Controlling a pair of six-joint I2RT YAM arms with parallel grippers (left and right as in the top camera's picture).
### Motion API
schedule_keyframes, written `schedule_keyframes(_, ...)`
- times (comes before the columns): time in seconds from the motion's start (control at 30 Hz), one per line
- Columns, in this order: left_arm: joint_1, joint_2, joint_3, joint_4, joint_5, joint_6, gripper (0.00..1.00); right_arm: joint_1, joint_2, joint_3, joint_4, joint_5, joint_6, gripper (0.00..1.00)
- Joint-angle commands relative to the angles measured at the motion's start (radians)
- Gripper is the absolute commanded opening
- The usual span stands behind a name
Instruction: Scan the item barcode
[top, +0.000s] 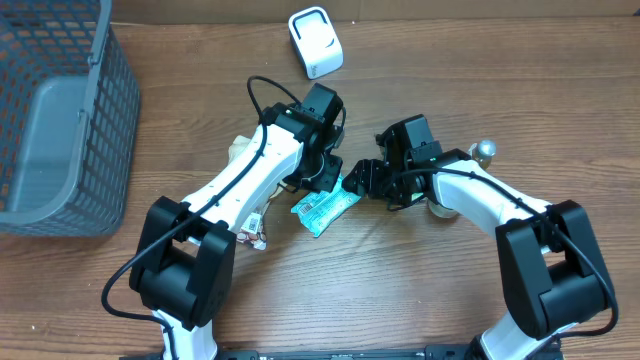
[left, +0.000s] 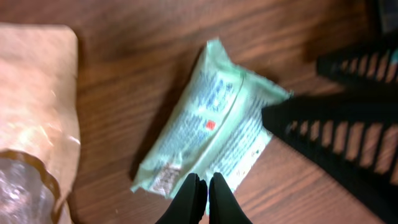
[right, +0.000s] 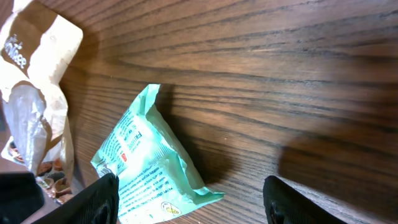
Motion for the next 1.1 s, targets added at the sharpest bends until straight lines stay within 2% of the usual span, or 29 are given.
schedule_keyframes(0.0, 0.005, 0.018, -0.034, -0.003, 0.036, -0.027, 0.04, -0.012, 0.002, 0.023, 0.006, -0.026, -0.018, 0.7)
schedule_keyframes(0.33, 0.006, 0.028, -0.183, 0.09, 0.068, -0.053, 0.04, -0.011, 0.003, 0.017, 0.019, -0.028, -0.017, 0.7)
schedule_keyframes(0.7, 0.007, 0.028, -0.291, 0.199, 0.0, -0.089, 0.04, -0.011, 0.003, -0.044, 0.095, -0.083, -0.013, 0.69)
schedule_keyframes(0.87, 0.007, 0.028, -0.302, 0.194, -0.022, -0.089, 0.04, -0.011, 0.003, -0.044, 0.093, -0.083, -0.01, 0.68)
schedule_keyframes(1.07, 0.01, 0.024, -0.23, 0.153, 0.046, -0.089, 0.04, -0.011, 0.003, -0.044, 0.095, -0.083, -0.01, 0.68)
